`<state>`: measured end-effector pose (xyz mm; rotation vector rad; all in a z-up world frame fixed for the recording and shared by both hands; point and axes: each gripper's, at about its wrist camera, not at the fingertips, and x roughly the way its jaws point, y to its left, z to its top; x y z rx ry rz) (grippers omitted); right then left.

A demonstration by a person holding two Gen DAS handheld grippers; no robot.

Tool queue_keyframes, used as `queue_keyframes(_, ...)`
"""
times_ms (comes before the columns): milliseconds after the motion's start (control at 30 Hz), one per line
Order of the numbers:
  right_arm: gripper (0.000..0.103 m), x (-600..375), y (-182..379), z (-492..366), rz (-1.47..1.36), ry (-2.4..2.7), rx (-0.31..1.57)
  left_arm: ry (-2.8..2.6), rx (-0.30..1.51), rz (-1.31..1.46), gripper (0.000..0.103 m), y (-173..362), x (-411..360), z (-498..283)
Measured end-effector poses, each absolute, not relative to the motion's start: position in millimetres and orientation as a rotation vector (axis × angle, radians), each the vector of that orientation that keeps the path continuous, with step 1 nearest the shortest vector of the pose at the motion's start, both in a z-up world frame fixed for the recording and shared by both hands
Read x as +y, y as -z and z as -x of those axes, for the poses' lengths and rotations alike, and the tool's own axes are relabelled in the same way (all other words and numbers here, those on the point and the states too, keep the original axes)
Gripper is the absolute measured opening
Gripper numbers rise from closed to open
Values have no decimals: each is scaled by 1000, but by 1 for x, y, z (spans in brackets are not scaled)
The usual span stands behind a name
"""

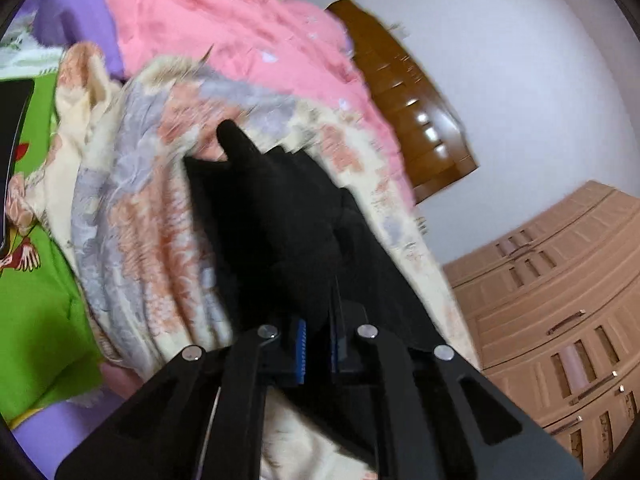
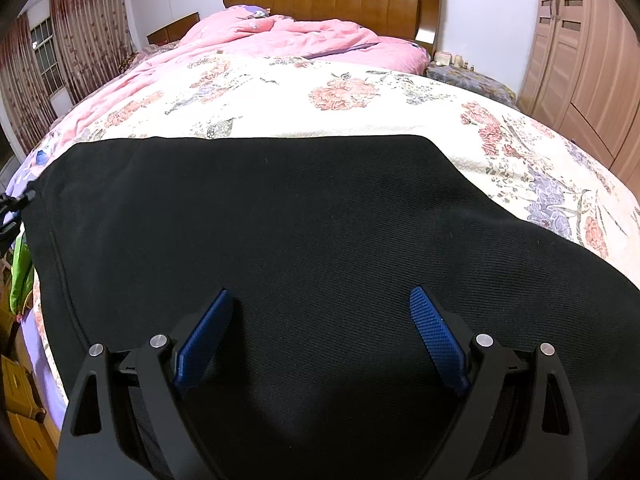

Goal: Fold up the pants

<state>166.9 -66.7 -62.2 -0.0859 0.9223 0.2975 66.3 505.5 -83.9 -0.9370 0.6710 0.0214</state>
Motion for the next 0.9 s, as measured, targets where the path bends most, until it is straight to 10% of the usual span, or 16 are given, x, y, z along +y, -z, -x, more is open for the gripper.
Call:
queue_keyframes(133, 88, -67, 61, -166, 83, -303, 918, 12, 689, 913, 25, 94, 504, -73)
queue_keyframes(200, 88, -62, 55, -159, 97, -343, 905, 61, 652, 921, 83, 85, 500, -67)
queue_keyframes(233, 88, -58, 51, -153, 97, -381, 890, 50, 626, 896, 85, 76, 492, -60)
queue_keyframes(900, 49, 106, 58, -81, 507, -891, 785, 221, 658, 814, 46, 80, 406, -42)
